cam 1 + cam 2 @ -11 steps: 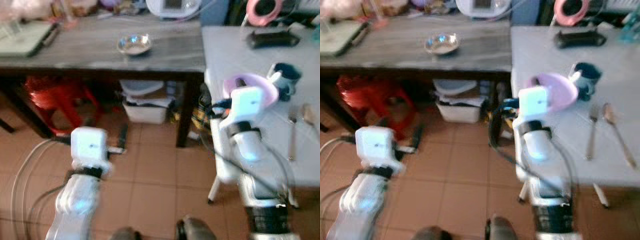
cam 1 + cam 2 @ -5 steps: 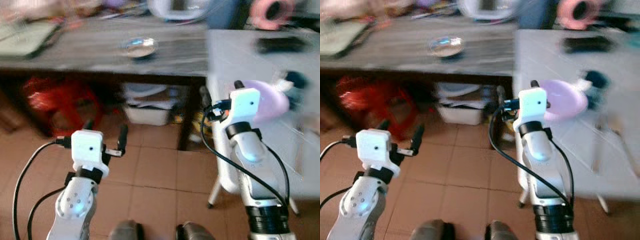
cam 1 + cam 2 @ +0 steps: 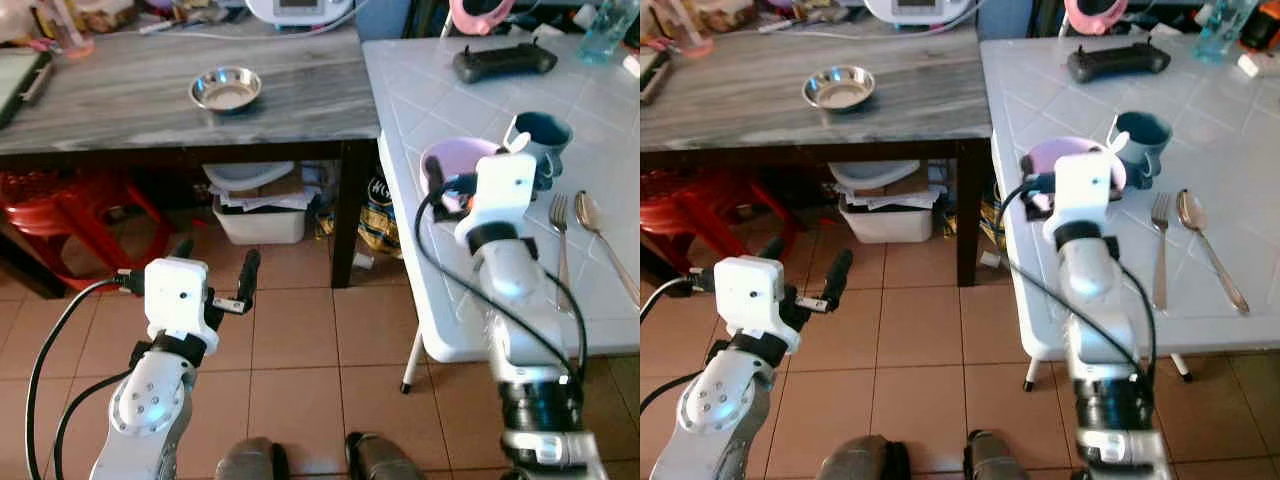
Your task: Setting the table
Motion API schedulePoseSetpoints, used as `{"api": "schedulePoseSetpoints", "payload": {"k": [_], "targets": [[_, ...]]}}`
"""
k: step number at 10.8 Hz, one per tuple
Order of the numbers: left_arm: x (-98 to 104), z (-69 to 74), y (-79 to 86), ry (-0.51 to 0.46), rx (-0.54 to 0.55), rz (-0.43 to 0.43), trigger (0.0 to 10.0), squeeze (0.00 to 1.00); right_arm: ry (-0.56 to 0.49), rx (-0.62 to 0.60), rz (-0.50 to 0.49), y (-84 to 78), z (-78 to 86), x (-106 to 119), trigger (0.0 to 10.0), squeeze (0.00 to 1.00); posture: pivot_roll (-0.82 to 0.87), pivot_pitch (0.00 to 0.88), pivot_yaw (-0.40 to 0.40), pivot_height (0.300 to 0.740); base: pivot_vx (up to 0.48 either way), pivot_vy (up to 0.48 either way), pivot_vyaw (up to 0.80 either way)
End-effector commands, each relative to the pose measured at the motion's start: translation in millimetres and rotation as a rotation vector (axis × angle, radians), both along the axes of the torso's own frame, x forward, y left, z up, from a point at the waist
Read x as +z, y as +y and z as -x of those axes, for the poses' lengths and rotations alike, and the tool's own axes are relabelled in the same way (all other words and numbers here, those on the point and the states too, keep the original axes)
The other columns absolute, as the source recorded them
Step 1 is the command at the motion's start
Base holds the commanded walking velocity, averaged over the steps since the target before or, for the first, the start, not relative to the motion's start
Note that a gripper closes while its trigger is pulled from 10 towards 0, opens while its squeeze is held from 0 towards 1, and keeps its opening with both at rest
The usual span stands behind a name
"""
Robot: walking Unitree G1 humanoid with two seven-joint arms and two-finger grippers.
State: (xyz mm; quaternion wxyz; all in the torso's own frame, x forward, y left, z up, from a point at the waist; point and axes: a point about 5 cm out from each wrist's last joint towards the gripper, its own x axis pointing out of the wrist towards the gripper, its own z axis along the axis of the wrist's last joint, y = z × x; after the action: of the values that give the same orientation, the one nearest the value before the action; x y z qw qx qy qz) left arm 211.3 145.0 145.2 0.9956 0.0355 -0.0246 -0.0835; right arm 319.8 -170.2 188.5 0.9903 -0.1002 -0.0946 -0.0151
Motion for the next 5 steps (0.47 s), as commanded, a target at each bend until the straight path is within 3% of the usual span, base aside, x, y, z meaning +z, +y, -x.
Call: {"api": "schedulePoseSetpoints", "payload": {"k": [1,5], "targets": [[0.2,2.5,1.3,0.013,-0.011,-0.010,10.0,0.00,0.012,0.005,0.010,1.6,-4.9,1.9,10.0,0.00,0.11,0.158,0.042,0.740,0.000,0.000,-0.67],[-2.1,5.2,1.4,0.041,-0.016,-0.013,10.0,0.00,0.041,0.008,0.046,5.0,-7.6,-1.3,10.0,0.00,0.12,0.174,0.034,0.740,0.000,0.000,0.00]]}}
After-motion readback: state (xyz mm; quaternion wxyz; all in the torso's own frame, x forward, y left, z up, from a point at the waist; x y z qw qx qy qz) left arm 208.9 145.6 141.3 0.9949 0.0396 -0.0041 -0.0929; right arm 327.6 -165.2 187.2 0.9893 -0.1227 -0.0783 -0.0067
